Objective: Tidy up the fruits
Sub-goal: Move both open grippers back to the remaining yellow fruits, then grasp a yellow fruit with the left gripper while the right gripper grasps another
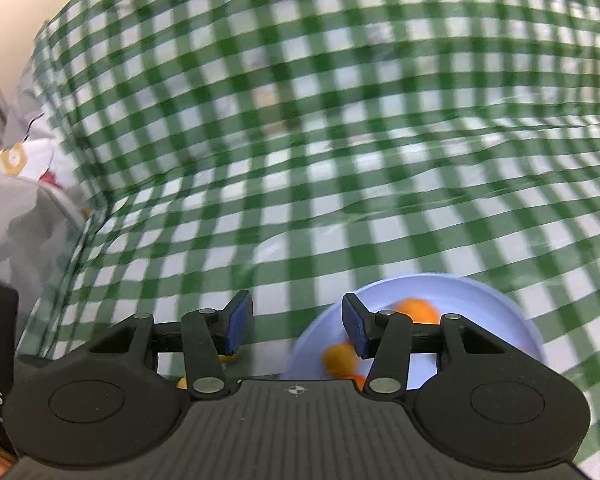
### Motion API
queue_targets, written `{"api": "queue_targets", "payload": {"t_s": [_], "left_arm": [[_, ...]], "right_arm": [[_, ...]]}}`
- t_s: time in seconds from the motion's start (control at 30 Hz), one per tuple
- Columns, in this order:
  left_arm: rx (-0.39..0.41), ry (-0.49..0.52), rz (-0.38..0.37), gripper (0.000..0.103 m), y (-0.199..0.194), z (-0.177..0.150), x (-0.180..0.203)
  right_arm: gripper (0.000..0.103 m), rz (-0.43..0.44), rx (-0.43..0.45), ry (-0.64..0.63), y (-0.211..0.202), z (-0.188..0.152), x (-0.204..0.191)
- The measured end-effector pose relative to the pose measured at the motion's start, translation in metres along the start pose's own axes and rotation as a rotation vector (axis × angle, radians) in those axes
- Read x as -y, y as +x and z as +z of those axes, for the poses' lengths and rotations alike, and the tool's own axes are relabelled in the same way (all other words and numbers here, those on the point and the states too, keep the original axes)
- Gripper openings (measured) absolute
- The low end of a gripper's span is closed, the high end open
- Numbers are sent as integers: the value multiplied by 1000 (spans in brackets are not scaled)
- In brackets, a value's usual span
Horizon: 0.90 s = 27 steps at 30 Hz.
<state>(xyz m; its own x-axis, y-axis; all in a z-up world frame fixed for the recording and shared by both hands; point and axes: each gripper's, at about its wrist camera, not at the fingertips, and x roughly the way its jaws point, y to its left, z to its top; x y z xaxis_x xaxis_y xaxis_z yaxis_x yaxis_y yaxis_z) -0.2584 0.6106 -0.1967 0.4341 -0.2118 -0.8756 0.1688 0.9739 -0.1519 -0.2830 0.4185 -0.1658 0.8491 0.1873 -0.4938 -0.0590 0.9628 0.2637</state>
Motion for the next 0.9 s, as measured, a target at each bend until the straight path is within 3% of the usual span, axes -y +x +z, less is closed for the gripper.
{"api": "queue_targets", "payload": {"t_s": [0.13,0.27,0.57,0.63,0.67,0.8,0.9], "left_arm": [[53,-85,16,26,-17,6,-25],[43,-110,91,26,-16,5,-38],[31,-144,94,26,-22,5,-55],[29,-147,98,26,-22,6,-56],[29,-148,97,26,-23,5,-57],[37,-148,88,26,-27,11,-60],[45,-151,87,26,-28,11,-58]], "right_arm": [[52,23,-32,-13,18,-3,-21],[52,30,-71,-39,40,-11,-41],[52,-25,-132,-119,80,-25,-67],[34,-27,-153,-135,86,-28,-71],[30,-31,-163,-157,89,-31,-75],[30,-59,-145,-222,90,-37,-85],[30,-52,-136,-201,84,-35,-83]]}}
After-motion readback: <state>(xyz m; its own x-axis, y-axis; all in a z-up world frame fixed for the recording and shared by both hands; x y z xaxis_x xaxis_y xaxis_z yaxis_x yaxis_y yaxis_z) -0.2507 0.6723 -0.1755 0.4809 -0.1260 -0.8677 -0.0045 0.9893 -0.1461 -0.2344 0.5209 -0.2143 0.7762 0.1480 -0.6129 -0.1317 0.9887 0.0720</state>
